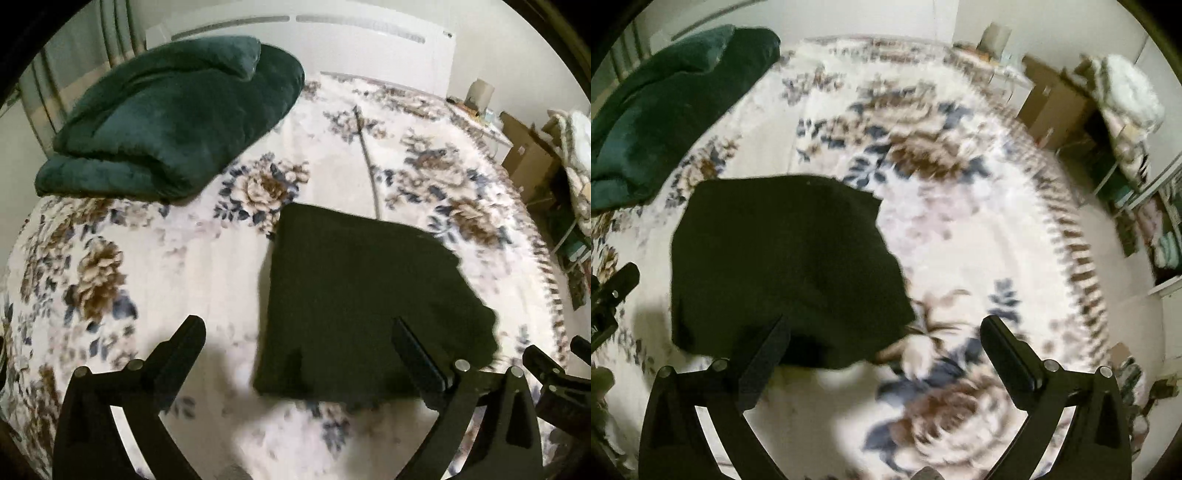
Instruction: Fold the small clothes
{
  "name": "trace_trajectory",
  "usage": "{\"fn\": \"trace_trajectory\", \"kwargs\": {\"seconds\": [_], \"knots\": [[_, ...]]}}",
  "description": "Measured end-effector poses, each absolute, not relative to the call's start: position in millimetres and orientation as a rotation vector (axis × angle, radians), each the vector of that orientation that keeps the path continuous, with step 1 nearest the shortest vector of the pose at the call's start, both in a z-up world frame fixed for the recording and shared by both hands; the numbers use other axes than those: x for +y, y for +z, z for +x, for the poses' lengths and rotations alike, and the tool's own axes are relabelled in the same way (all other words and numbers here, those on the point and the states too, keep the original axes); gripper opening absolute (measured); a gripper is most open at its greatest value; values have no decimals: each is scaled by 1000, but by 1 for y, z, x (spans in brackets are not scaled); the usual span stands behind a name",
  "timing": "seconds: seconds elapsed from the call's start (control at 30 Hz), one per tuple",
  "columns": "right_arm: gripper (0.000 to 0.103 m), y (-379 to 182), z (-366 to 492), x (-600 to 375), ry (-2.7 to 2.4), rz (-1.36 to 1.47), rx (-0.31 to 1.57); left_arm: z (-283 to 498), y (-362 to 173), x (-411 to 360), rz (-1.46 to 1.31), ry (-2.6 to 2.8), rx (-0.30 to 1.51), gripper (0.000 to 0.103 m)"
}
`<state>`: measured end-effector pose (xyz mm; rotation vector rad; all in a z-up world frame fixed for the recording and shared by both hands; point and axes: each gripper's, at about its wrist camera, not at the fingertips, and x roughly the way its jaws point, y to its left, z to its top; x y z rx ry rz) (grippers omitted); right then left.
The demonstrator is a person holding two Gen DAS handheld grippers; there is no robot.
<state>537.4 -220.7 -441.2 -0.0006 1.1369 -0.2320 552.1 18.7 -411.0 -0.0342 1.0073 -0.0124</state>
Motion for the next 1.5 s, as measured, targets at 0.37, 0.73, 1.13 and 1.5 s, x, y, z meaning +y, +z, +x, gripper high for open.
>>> {"fn": "trace_trajectory", "kwargs": {"seconds": [0.37,0.73,1.13,1.5], "knots": [[103,-269,408,-207,-236,-26,997,435,-262,18,-20,7,906,103],[103,-111,266,-191,-232,-28,843,322,-142,5,-18,-17,822,103],[103,-20,147,-190,-222,7,769,235,-78,-8,0,-57,772,103],[103,18,103,-195,-205,-1,729,205,-57,-13,4,-53,729,103]]}}
